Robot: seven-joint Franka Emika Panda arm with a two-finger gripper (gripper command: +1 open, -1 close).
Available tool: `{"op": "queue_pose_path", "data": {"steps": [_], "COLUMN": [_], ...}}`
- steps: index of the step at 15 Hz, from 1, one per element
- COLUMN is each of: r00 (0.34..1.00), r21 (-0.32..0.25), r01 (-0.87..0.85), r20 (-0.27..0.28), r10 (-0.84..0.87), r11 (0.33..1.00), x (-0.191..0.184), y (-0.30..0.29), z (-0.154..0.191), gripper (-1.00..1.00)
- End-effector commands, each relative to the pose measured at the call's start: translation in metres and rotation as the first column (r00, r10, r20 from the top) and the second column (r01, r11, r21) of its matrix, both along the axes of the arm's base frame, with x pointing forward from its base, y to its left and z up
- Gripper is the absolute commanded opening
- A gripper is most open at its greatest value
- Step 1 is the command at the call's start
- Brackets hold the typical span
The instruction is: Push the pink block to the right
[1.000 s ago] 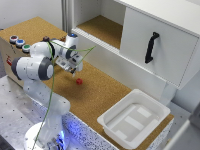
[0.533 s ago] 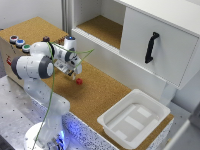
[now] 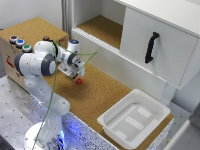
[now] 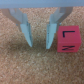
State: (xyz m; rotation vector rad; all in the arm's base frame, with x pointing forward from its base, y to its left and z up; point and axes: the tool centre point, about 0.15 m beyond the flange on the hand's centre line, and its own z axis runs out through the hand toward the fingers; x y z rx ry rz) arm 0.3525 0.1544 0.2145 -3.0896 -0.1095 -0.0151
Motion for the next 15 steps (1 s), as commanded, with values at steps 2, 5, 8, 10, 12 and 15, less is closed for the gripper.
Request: {"op": "queue_pose_path", "data": {"steps": [2, 5, 8, 10, 12, 15], "r00": [0.999, 0.998, 0.997, 0.995, 0.993, 0.991], "r21": [0.025, 0.011, 0.000, -0.004, -0.004, -0.012], "r01": [0.014, 0.045, 0.066, 0.086, 0.113, 0.130], "r20": [-0.037, -0.041, -0.044, -0.043, -0.038, -0.039], "r10": [-0.014, -0.045, -0.066, -0.087, -0.113, -0.131], "r11": [1.000, 0.999, 0.998, 0.996, 0.994, 0.991], "x": [0.014, 0.014, 0.013, 0.012, 0.011, 0.010], "y": [-0.033, -0.051, -0.064, -0.075, -0.087, -0.101], "z": [-0.010, -0.012, -0.012, -0.012, -0.010, -0.009], "gripper": [-1.00, -1.00, -1.00, -1.00, -1.00, -1.00]}}
